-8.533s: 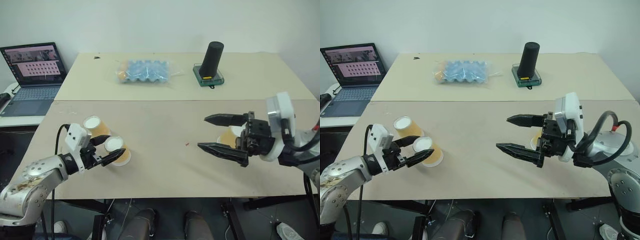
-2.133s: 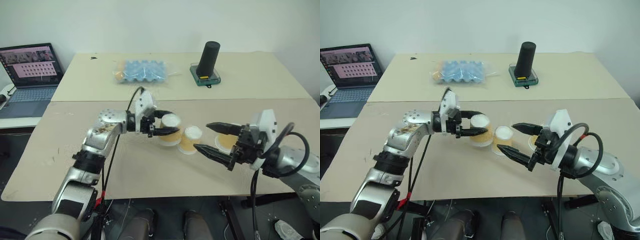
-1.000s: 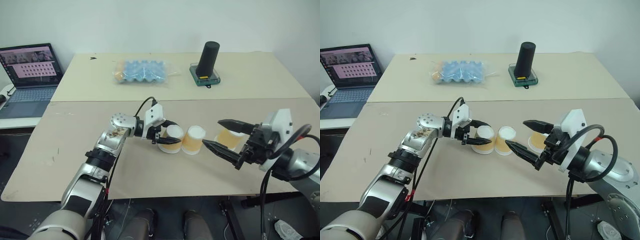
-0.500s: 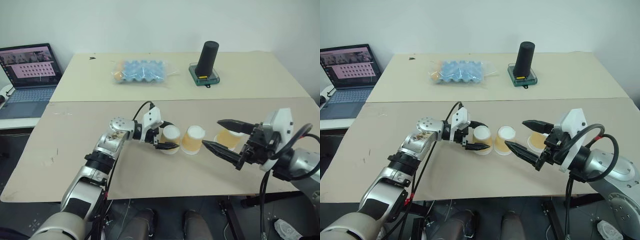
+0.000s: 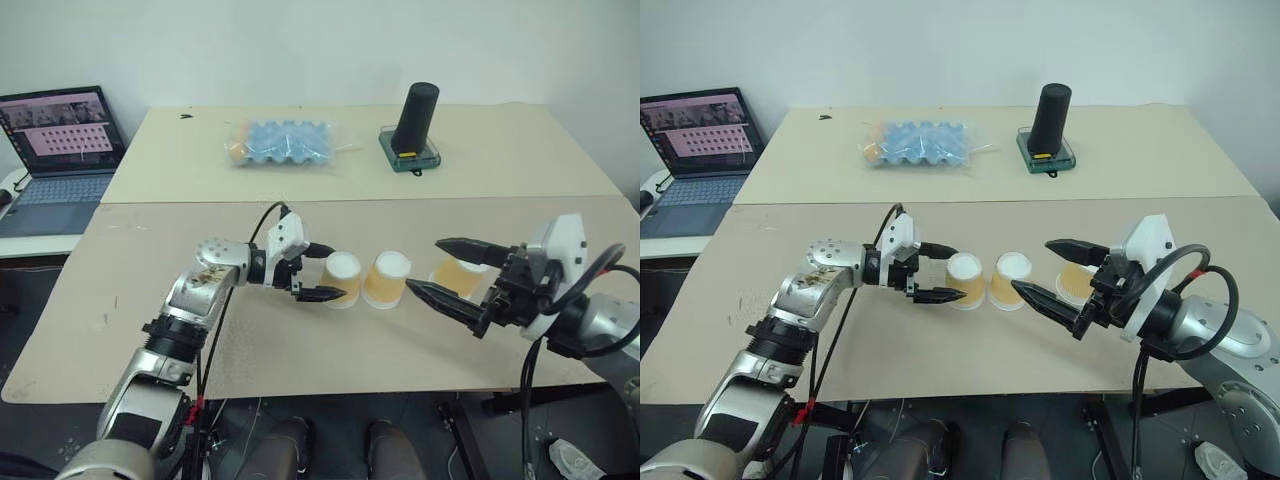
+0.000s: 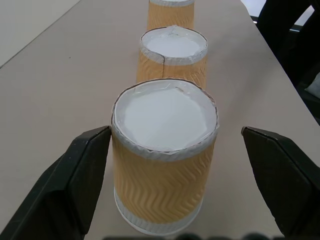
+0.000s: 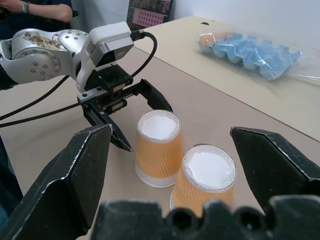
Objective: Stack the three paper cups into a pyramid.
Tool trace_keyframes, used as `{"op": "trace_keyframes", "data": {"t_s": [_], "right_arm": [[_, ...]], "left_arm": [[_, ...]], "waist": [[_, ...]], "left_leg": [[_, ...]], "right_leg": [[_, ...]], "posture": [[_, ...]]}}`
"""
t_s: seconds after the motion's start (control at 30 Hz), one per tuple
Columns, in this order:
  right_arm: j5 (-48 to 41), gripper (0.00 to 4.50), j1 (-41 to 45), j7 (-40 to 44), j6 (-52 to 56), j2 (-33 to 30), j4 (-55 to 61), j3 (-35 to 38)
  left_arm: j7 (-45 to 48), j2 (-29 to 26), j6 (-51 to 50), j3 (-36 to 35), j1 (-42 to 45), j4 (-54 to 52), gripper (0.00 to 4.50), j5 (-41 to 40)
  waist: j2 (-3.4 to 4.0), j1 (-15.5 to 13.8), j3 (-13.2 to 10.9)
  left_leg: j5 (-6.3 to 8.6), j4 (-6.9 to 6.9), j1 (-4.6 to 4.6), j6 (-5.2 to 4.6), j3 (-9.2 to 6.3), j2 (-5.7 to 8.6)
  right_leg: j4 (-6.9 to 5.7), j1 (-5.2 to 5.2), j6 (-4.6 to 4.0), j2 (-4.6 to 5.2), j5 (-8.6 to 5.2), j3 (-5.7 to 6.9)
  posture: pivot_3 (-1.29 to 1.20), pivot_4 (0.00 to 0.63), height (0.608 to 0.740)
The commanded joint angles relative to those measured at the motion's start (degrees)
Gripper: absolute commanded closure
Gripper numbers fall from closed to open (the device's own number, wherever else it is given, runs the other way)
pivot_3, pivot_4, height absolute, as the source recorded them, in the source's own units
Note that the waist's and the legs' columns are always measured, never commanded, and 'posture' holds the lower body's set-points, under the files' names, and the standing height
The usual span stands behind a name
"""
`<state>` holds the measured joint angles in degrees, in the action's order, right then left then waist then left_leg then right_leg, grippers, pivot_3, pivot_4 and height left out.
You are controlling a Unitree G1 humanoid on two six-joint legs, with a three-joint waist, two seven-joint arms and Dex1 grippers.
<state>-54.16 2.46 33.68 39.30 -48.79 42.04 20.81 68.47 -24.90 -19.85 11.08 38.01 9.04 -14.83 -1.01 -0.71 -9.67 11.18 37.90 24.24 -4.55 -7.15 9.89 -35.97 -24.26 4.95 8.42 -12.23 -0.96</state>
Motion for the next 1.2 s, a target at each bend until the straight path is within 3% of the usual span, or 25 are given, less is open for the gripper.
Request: {"op": "trace_keyframes", "data": {"t_s": [0.03,0.2,0.37,0.47,0.53,0.67,0.8,0.97,1.2], "right_arm": [[0.86,0.0,-0.1,0.25,-0.41,-0.99,0.4,1.36],[0.91,0.0,-7.11,0.81,0.49,-1.79,0.12,11.19],[4.02,0.0,-19.67,0.02,2.33,-0.04,0.92,24.69],[9.0,0.0,-24.39,-4.84,3.38,2.8,-0.35,26.27],[10.7,0.0,-25.97,-6.54,3.32,4.54,-0.29,25.55],[14.59,0.0,-25.35,-8.44,1.08,8.12,-0.39,18.33],[16.21,0.0,-18.97,-8.86,-1.54,11.1,-3.98,11.43],[19.9,0.0,-11.53,-9.29,-4.91,12.93,-10.41,6.81],[21.82,0.0,-5.06,-8.33,-8.54,16.05,-16.78,3.25]], "left_arm": [[-2.61,-1.55,-2.73,-4.54,1.32,-6.17,0.05,-3.16],[-9.7,-3.61,-11.06,-13.09,3.61,-13.53,0.05,-9.22],[-36.45,6.77,-19.09,-28.83,7.34,-16.14,0.05,-16.68],[-38.69,8.04,-27.86,-25.2,-0.33,-29.29,0.05,-22.08],[-38.9,7.36,-31.96,-23.49,-2.78,-34.57,0.05,-25.8],[-33.8,0.92,-37.46,-21.18,-3.82,-40.47,0.05,-32.99],[-27.86,-8.21,-39.86,-21.79,-3.24,-39.69,0.05,-36.81],[-22.46,-15.86,-39.4,-20.94,-1.75,-38.64,0.05,-38.36],[-20.27,-18.42,-37.06,-19.68,-0.41,-36.76,0.05,-37.25]], "waist": [[0.0,0.01,0.0],[0.0,-0.14,0.0],[-0.03,-1.47,0.04],[-0.04,-1.27,0.19],[-0.05,-1.42,0.2],[-0.06,-1.23,0.2],[0.11,-0.13,0.27],[0.08,0.17,0.25],[0.08,-0.16,0.25]], "left_leg": [[0.01,0.0,-0.01,0.01,0.0,0.0],[0.01,0.0,0.01,0.01,0.0,0.01],[0.06,0.02,-0.1,0.11,-0.05,-0.01],[0.12,0.01,-0.21,0.17,0.04,-0.04],[0.12,-0.01,-0.21,0.17,0.12,-0.04],[0.02,-0.01,-0.22,0.4,0.13,-0.15],[0.03,-0.07,-0.7,0.45,0.35,-0.38],[0.02,-0.13,-0.86,0.46,0.66,-0.55],[0.12,-0.16,-0.79,0.33,0.72,-0.55]], "right_leg": [[0.0,0.0,0.0,0.0,0.0,0.0],[0.01,-0.02,0.0,0.0,0.0,0.0],[0.07,-0.01,0.01,-0.05,0.0,0.05],[0.05,0.12,0.03,-0.04,-0.01,-0.08],[-0.09,0.12,0.1,-0.04,-0.05,-0.19],[-0.18,0.05,-0.06,-0.15,0.05,-0.18],[-0.13,0.26,0.29,-0.22,-0.17,-0.17],[-0.15,0.21,0.23,-0.14,-0.12,-0.06],[-0.1,0.09,-0.25,-0.16,0.18,-0.08]], "posture": [[0.0,0.15,0.727],[0.0,0.15,0.727],[0.0,0.15,0.727],[0.0,0.15,0.727],[0.0,0.15,0.727],[0.0,0.15,0.727],[0.0,0.15,0.727],[0.0,0.15,0.727],[0.0,0.15,0.727]]}}
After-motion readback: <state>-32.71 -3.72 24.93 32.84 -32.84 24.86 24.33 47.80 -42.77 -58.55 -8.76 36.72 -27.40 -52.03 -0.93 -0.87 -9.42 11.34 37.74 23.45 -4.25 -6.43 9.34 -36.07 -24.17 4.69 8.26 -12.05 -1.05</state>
